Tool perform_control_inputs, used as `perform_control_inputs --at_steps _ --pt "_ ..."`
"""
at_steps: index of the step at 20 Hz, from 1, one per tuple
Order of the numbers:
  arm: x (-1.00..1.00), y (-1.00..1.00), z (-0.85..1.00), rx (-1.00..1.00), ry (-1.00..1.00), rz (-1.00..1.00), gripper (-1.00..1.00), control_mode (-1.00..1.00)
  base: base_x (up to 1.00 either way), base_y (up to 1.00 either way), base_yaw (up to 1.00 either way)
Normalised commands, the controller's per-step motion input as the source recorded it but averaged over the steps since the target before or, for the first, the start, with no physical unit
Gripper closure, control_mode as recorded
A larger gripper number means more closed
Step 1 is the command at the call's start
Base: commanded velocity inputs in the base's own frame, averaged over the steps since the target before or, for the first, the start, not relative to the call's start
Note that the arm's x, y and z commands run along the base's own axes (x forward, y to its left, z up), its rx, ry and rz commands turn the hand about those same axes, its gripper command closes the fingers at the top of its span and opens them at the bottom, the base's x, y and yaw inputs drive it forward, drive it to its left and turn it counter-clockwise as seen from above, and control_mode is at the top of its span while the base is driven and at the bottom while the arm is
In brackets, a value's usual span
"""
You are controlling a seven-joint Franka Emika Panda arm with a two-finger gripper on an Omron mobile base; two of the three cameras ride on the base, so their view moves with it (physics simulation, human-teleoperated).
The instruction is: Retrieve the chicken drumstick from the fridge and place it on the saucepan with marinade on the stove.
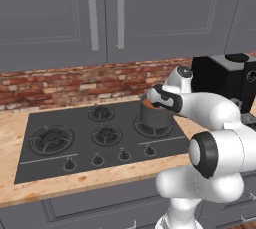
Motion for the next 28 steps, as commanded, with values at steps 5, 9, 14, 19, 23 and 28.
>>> perform_control_inputs --at_steps 5,9,14,19,23,28 --pt "0.26 0.00 -0.23 -0.04 0.00 0.00 1.00 -1.00 0.00 0.00 0.00" --pt "0.24 0.00 -0.20 -0.04 0.00 0.00 1.00 -1.00 0.00 0.00 0.00" --pt "0.23 0.00 -0.13 -0.02 0.00 0.00 1.00 -1.00 0.00 0.00 0.00" --pt "0.02 0.00 -0.07 -0.02 0.00 0.00 1.00 -1.00 0.00 0.00 0.00" --pt "0.01 0.00 -0.11 -0.03 0.00 0.00 1.00 -1.00 0.00 0.00 0.00" --pt "0.04 0.00 -0.11 -0.04 0.00 0.00 1.00 -1.00 0.00 0.00 0.00"
